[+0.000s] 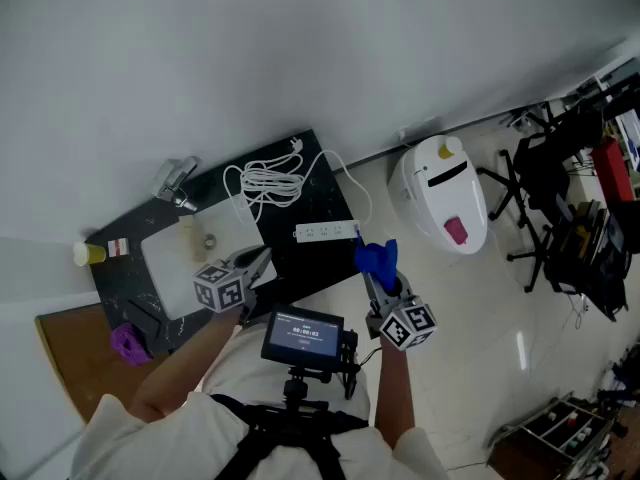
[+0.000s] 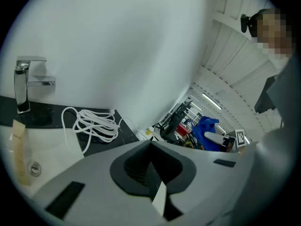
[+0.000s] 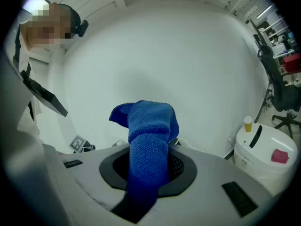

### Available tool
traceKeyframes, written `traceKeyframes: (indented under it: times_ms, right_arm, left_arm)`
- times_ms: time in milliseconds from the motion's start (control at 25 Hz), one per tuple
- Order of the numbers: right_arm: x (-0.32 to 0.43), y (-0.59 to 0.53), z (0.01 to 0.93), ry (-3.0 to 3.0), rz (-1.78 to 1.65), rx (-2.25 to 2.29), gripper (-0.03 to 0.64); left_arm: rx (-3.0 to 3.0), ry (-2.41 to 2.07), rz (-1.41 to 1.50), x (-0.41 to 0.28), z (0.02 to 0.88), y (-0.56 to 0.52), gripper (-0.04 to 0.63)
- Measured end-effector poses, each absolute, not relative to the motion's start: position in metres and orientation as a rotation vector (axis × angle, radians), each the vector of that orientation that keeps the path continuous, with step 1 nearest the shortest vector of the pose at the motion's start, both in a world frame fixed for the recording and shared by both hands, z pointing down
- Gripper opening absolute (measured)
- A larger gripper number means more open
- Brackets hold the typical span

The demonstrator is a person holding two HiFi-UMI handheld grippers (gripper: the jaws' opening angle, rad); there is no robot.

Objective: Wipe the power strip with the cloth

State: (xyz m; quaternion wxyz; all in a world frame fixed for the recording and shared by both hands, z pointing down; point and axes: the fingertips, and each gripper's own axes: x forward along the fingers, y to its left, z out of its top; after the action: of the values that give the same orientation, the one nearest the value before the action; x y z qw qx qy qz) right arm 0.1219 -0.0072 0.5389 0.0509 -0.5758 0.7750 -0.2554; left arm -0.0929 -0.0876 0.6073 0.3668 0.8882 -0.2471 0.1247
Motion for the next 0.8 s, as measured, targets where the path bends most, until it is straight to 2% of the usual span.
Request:
traceKeyframes:
  times_ms: [800]
  right_arm:
    - [0.053, -0.037, 0.549, 2.388, -0.734, -1.794, 0.092]
  left_arm:
    - [2.318, -0.547, 0.263, -0.13, 0.617, -0.107, 0.005]
